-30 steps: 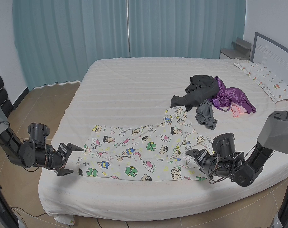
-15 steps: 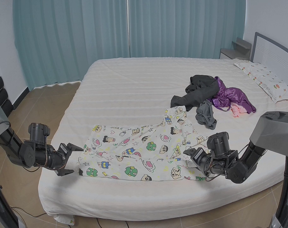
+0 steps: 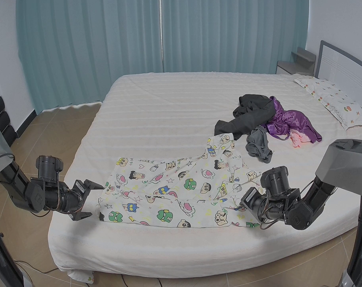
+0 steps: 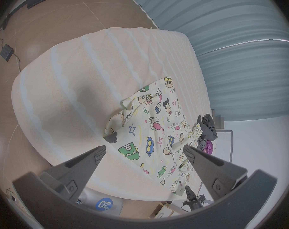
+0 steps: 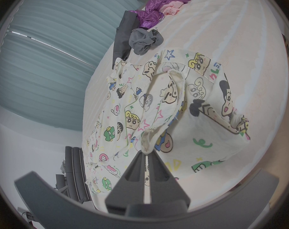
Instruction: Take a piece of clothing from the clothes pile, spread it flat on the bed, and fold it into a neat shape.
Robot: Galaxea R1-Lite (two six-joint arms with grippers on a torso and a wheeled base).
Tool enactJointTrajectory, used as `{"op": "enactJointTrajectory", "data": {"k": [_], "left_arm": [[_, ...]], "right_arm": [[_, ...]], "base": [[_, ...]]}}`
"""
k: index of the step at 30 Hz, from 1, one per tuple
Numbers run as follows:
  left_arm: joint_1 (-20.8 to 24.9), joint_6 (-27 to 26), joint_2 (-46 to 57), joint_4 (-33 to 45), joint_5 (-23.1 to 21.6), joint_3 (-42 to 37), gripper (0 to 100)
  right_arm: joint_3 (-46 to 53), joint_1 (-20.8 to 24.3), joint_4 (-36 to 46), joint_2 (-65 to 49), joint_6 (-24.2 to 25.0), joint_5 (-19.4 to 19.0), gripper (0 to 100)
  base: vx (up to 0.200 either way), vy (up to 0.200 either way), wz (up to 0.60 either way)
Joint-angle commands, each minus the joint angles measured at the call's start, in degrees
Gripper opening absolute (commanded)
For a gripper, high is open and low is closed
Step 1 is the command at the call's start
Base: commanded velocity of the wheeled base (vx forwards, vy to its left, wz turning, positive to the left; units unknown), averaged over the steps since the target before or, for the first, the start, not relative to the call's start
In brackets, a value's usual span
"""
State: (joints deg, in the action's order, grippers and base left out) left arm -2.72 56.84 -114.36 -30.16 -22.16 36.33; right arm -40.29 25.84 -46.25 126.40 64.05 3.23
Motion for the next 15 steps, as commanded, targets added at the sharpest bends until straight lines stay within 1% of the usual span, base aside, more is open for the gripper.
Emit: {"op": "enactJointTrajectory", "data": {"k": [1,6,8,10,11,14,15], "left_arm": [[-0.01,0.02,-0.25,-0.07,0.01,-0.03,100],[-0.01,0.02,-0.25,-0.07,0.01,-0.03,100],[-0.01,0.02,-0.25,-0.07,0.01,-0.03,100],[-0.01,0.02,-0.25,-0.16,0.01,-0.03,100],[-0.01,0.02,-0.16,-0.16,0.01,-0.03,100],[-0.01,0.02,-0.16,-0.16,0.01,-0.03,100],[-0.01,0.02,-0.16,-0.16,0.01,-0.03,100]], "right_arm": [[0.48,1.49,0.02,-2.48,-0.06,0.02,0],[1.18,5.18,0.90,-5.20,-0.33,0.72,0],[0.91,6.24,2.22,-5.99,-0.86,0.81,0],[0.91,6.32,2.39,-6.08,-0.94,0.90,0],[0.74,8.08,3.98,-7.22,-2.00,2.13,0],[0.48,10.02,4.15,-7.22,-3.32,5.56,0],[0.48,10.02,4.15,-7.22,-3.32,5.56,0]], "base": [[0.000,0.000,0.00],[0.000,0.000,0.00],[0.000,0.000,0.00],[0.000,0.000,0.00],[0.000,0.000,0.00],[0.000,0.000,0.00],[0.000,0.000,0.00]]}}
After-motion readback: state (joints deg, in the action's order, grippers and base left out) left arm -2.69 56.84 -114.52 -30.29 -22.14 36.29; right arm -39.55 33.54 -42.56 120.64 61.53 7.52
